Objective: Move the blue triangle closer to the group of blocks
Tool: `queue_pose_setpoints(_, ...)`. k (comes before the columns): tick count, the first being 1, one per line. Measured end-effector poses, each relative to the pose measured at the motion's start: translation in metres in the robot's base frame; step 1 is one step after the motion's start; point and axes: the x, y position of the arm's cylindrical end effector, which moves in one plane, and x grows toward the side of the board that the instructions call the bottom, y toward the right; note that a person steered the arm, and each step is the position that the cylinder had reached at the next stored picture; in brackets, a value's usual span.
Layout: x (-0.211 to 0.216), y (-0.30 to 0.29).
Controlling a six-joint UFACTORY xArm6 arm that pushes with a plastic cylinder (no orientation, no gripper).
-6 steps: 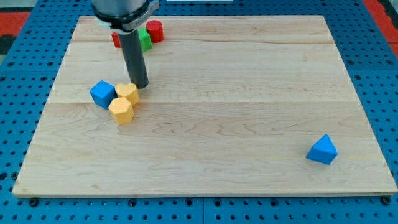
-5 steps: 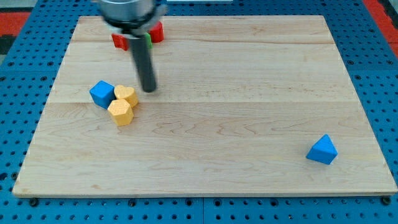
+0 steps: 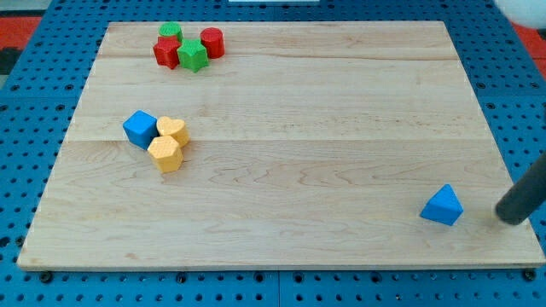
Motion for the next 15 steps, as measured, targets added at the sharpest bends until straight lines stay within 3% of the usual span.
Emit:
queue_pose_setpoints(1, -0.019, -0.085)
queue_pose_setpoints(3, -0.126, -0.257)
queue_pose_setpoints(4, -0.162, -0.258)
queue_pose_setpoints(6, -0.169, -0.158)
queue_pose_setpoints(7, -0.197, -0.157)
queue_pose_setpoints(10, -0.2, -0.335)
queue_pose_setpoints(11, -0.2, -0.344)
queue_pose_setpoints(12, -0.216, -0.277)
queue_pose_setpoints(13, -0.193, -0.222)
queue_pose_setpoints(14, -0.169, -0.252)
queue_pose_setpoints(15, -0.169, -0.318)
